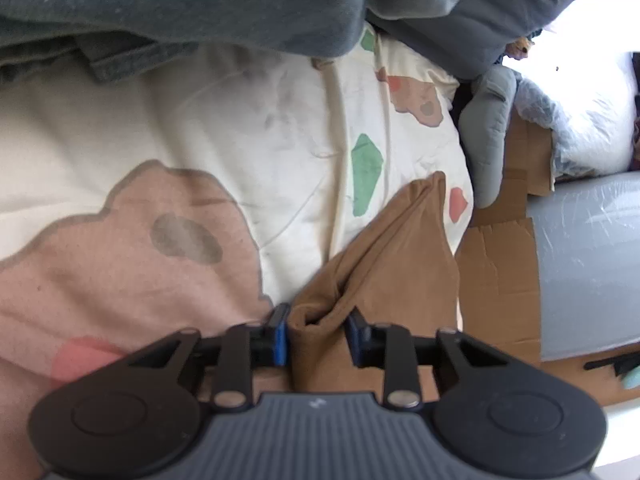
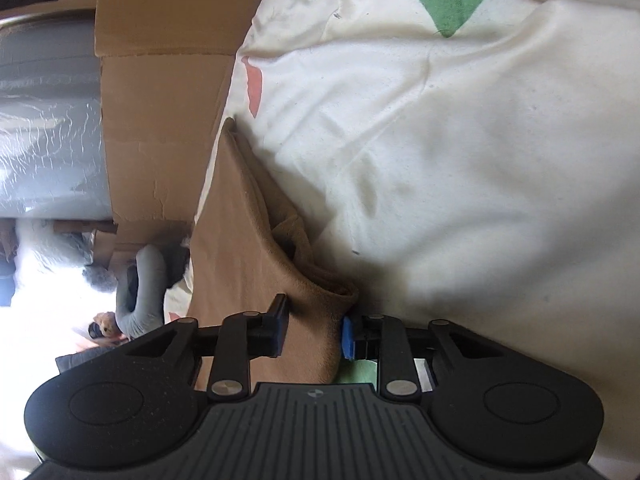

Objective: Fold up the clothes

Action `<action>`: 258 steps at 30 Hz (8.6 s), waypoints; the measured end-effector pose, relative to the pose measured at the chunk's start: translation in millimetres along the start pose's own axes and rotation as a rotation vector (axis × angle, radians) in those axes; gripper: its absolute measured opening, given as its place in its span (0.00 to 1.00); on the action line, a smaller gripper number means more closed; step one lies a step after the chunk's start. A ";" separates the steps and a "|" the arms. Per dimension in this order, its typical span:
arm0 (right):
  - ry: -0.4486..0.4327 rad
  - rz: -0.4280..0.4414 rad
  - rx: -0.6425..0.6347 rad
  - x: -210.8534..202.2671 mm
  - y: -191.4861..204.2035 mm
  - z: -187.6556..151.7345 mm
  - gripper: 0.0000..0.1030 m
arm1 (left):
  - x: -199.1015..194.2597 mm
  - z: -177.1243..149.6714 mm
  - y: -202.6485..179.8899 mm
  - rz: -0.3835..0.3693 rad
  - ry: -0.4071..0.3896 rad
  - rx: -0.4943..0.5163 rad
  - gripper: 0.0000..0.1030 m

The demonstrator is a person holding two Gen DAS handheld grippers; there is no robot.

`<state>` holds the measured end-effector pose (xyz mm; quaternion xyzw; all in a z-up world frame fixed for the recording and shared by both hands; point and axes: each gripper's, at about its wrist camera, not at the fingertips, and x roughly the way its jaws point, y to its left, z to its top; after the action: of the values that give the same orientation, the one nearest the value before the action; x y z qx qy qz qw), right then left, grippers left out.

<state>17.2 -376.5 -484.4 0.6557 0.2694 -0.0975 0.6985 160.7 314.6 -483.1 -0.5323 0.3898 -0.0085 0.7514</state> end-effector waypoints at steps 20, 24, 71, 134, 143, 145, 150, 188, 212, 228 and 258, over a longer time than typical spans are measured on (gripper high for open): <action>-0.110 -0.088 -0.069 -45.8 53.7 5.0 0.02 | -47.3 -13.2 -45.1 0.028 0.015 0.052 0.07; -0.110 -0.120 -0.064 -63.8 58.9 3.4 0.02 | -59.9 -24.0 -44.8 0.059 0.040 0.045 0.07; -0.035 -0.353 -0.058 -125.5 -5.5 -30.9 0.03 | -89.6 -60.7 10.5 0.188 0.202 0.089 0.07; 0.609 -0.323 -1.407 42.0 132.5 -240.8 0.14 | -76.8 -60.2 26.0 -0.029 0.305 0.088 0.15; 0.714 -0.287 -1.489 27.8 119.5 -260.2 0.13 | -67.3 -57.6 23.9 -0.028 0.336 0.107 0.16; 0.714 -0.274 -1.489 26.7 125.3 -259.3 0.07 | -67.4 -58.2 24.6 -0.029 0.331 0.107 0.16; 0.632 -0.261 -1.463 26.7 145.0 -242.2 0.05 | -70.2 -58.8 28.9 -0.031 0.315 0.089 0.12; 0.216 -0.393 -1.280 198.3 206.8 -161.3 0.08 | -64.6 -52.1 39.8 -0.061 0.339 0.059 0.15; 0.334 -0.474 -1.270 184.2 286.7 -128.2 0.27 | -68.0 -55.0 28.7 -0.112 0.321 0.196 0.11; 0.223 -0.496 -1.101 79.1 212.0 -213.0 0.25 | -85.2 -52.0 4.3 -0.163 0.308 0.141 0.09; 0.266 -0.213 -1.192 -13.5 228.1 -332.6 0.44 | -78.8 -56.6 -120.6 -0.056 0.430 0.329 0.08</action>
<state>34.9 -29.7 -278.9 0.1288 0.4264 0.0833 0.8915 120.7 251.2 -347.7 -0.3997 0.5189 -0.2055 0.7271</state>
